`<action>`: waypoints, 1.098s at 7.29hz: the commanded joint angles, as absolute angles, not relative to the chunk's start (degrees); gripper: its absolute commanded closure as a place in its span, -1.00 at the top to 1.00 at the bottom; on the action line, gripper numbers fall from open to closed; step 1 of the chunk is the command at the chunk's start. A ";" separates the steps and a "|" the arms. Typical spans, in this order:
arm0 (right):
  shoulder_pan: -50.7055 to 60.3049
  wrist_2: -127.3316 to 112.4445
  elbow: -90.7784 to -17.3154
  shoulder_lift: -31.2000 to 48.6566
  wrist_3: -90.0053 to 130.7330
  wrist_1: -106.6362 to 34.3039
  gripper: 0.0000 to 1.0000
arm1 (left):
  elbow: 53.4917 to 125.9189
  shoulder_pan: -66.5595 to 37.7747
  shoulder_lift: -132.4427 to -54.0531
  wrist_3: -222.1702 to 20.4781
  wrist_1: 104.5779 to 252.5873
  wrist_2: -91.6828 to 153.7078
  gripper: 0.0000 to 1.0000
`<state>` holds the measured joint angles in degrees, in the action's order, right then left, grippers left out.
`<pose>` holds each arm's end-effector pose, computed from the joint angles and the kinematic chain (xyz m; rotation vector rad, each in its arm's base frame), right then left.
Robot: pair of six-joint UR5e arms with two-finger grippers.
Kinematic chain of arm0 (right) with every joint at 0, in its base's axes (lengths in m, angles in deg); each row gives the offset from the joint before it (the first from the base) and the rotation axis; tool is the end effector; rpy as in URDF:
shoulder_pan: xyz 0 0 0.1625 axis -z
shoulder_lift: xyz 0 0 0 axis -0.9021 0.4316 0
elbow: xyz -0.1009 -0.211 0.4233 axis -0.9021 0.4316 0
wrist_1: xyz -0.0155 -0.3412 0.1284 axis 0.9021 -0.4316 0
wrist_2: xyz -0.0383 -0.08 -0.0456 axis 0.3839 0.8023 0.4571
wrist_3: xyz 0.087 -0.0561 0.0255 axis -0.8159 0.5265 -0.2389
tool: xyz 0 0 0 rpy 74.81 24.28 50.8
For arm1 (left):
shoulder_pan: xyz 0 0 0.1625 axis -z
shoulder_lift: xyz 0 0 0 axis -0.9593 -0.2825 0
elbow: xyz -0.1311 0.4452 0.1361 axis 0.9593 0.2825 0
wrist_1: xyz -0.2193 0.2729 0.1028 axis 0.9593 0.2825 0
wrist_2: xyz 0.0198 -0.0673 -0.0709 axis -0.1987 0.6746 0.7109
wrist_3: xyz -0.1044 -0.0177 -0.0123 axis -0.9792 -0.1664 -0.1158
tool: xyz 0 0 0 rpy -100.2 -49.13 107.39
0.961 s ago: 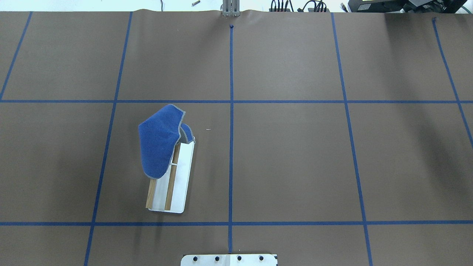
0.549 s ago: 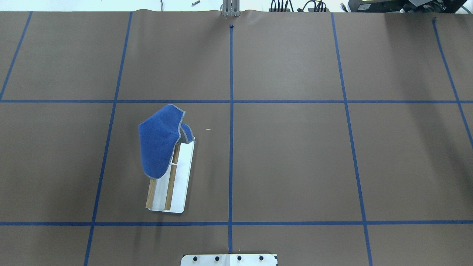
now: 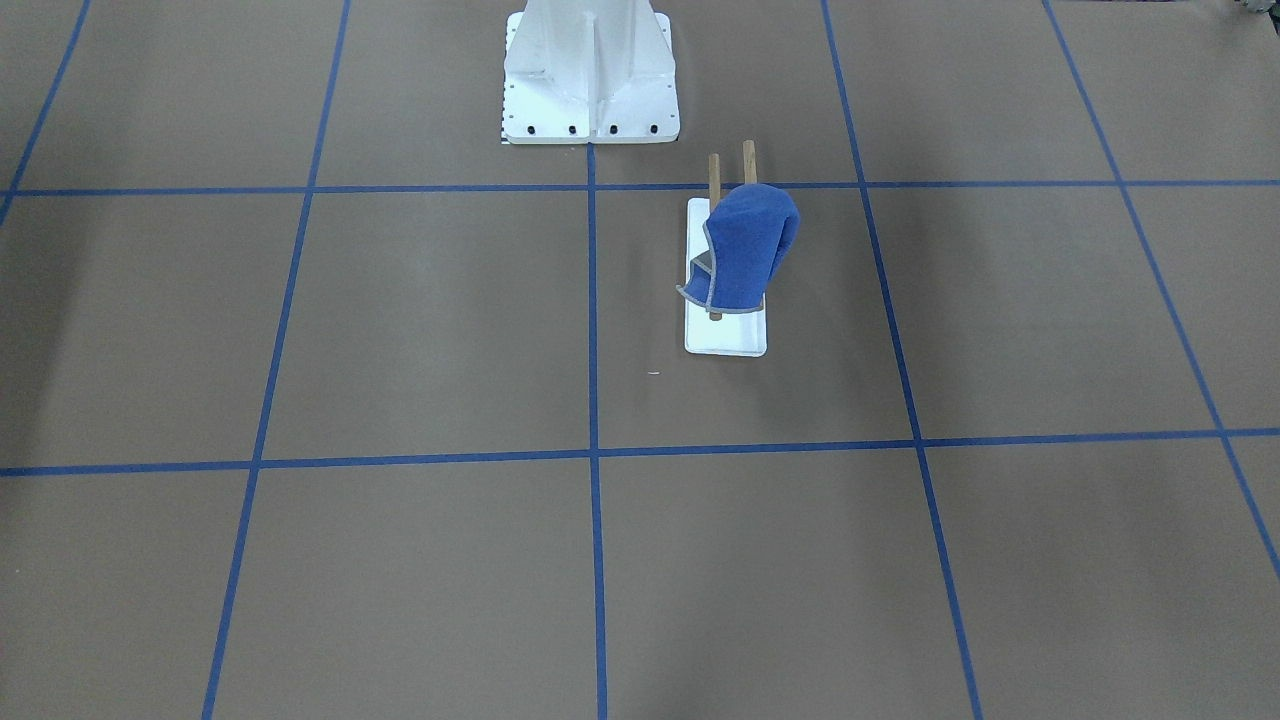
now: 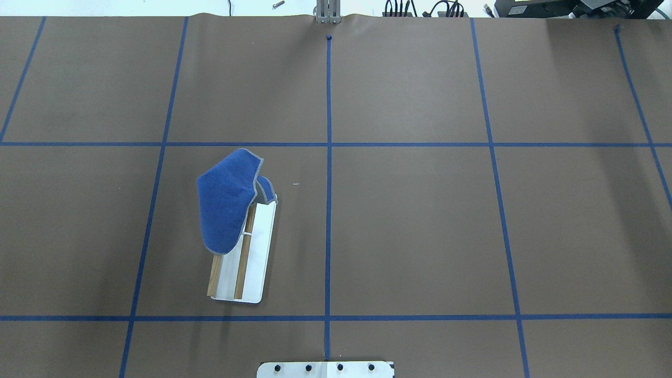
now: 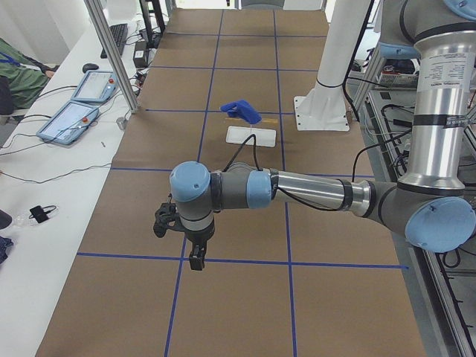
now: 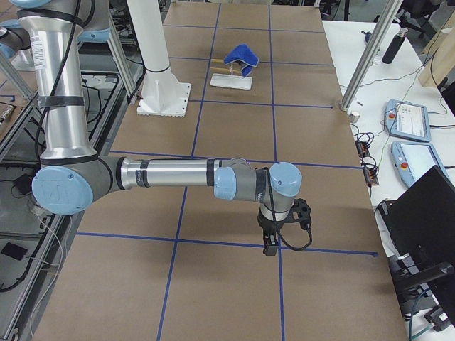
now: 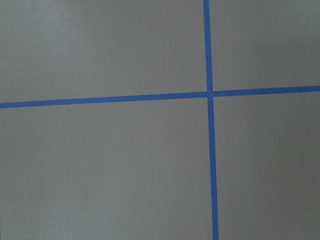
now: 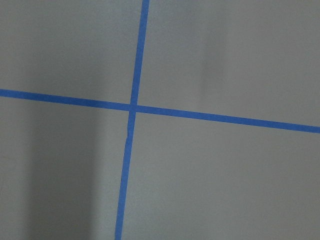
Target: Hang towel on rack
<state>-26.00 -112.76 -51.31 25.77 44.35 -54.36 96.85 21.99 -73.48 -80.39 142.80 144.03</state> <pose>0.0706 -0.4625 0.7120 0.0190 -0.6697 -0.1090 -0.1003 -0.4248 0.6778 0.0508 0.7763 -0.0080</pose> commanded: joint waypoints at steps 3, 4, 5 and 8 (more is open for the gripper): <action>-27.06 -112.92 -53.34 25.67 44.42 -58.38 1.00 | 97.44 21.77 -73.48 -80.75 148.57 145.18 0.96; -27.58 -112.92 -53.34 25.93 44.42 -58.38 1.00 | 97.44 21.77 -73.22 -80.75 151.48 145.18 0.96; -28.11 -113.00 -53.42 26.11 44.42 -58.30 1.00 | 97.09 21.77 -72.52 -80.75 154.04 145.18 0.96; -28.12 -112.74 -53.86 27.25 44.16 -57.68 1.00 | 97.09 21.77 -70.40 -80.84 156.26 145.10 0.96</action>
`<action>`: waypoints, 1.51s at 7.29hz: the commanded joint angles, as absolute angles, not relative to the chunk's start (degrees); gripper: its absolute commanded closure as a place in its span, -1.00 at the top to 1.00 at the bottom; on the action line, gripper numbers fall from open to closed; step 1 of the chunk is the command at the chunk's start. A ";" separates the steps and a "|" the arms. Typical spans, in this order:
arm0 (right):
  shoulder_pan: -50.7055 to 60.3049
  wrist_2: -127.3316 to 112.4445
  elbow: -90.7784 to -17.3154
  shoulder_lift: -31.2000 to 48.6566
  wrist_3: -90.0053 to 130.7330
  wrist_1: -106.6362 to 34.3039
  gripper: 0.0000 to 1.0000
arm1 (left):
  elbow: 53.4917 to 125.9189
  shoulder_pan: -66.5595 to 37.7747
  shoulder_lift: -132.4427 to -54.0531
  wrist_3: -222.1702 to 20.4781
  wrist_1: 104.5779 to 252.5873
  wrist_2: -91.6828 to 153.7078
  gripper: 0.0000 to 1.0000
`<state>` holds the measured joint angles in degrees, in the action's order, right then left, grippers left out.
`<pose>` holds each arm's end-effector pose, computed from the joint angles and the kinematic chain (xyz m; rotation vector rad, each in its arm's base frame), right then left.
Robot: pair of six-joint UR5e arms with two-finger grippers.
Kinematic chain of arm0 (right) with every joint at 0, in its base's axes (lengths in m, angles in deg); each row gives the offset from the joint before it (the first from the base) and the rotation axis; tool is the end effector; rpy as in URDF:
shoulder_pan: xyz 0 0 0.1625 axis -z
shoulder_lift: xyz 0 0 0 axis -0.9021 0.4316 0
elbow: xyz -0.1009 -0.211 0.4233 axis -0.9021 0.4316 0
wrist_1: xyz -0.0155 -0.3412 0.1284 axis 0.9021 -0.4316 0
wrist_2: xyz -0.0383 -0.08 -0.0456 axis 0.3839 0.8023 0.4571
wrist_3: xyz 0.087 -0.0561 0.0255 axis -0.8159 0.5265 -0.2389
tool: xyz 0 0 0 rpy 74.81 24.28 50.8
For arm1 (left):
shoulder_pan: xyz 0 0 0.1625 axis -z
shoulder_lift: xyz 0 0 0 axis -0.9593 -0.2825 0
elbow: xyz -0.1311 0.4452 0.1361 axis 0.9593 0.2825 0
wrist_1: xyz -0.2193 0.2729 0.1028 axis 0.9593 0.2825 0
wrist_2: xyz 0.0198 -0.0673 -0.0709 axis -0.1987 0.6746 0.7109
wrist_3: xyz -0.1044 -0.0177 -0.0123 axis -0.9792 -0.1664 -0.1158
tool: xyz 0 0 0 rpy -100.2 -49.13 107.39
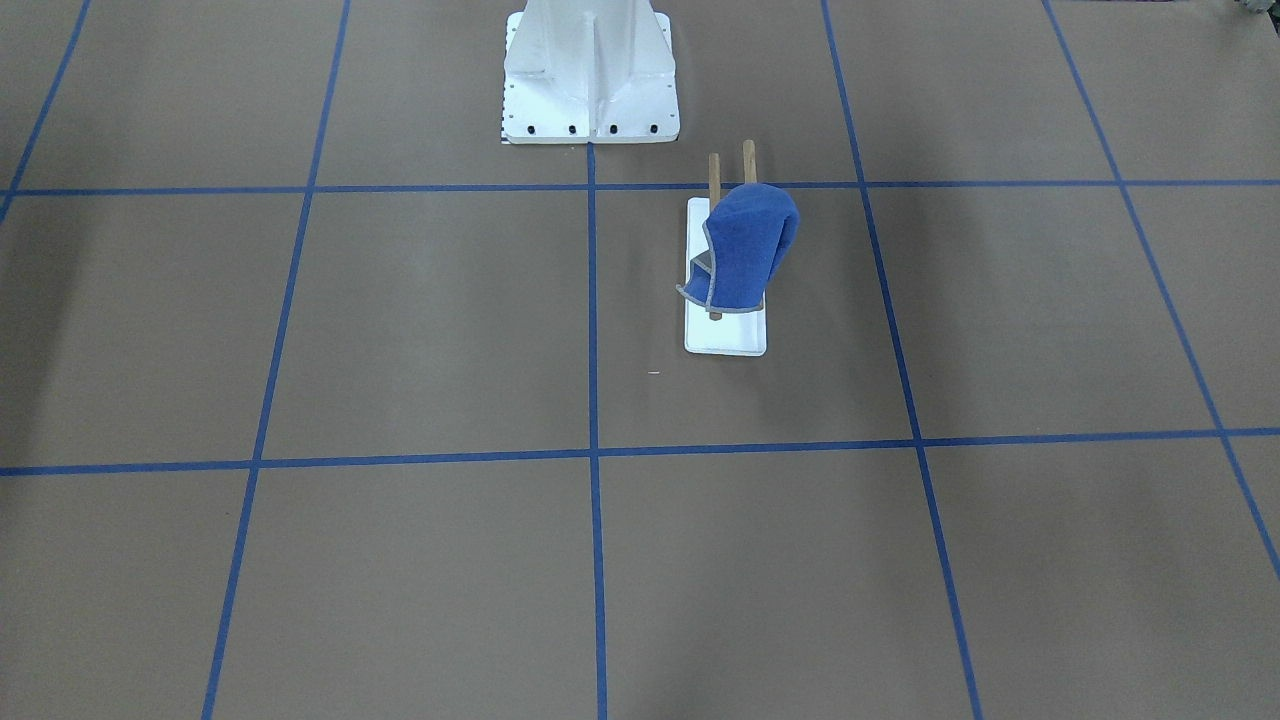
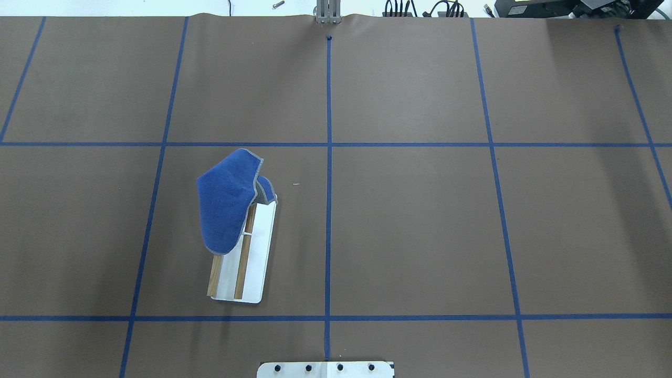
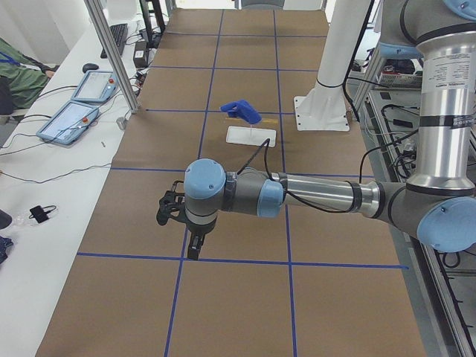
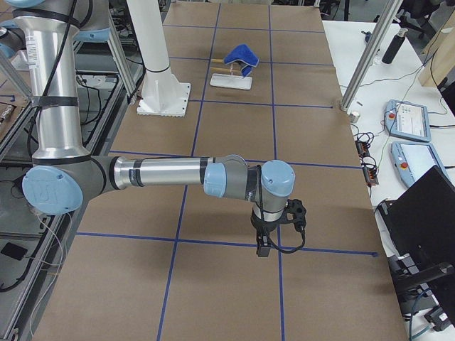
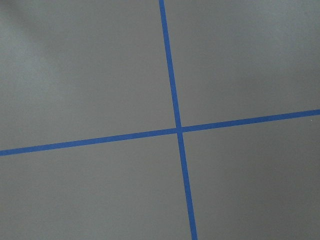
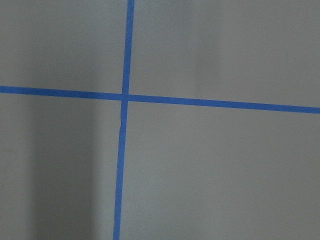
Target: Hang towel on rack
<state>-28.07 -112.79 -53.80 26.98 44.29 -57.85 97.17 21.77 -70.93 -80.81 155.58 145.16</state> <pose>0.0866 -0.4455 0.7086 -0.0062 -0.6725 -0.0603 -0.0965 -0.4179 0.6698 0.2218 0.7784 0.0618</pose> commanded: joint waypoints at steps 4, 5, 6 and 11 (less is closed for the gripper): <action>-28.12 -112.65 -53.78 27.60 44.25 -57.59 1.00 | 96.82 21.60 -68.83 -80.67 156.35 145.09 0.96; -28.12 -112.65 -53.78 27.69 44.25 -57.68 1.00 | 96.82 21.60 -68.73 -80.67 156.35 145.09 0.96; -28.12 -112.74 -53.78 27.69 44.25 -57.68 1.00 | 96.82 21.60 -68.56 -80.75 156.35 145.09 0.96; -28.12 -112.74 -53.78 27.69 44.42 -57.68 1.00 | 96.91 21.60 -68.47 -80.75 156.35 145.09 0.96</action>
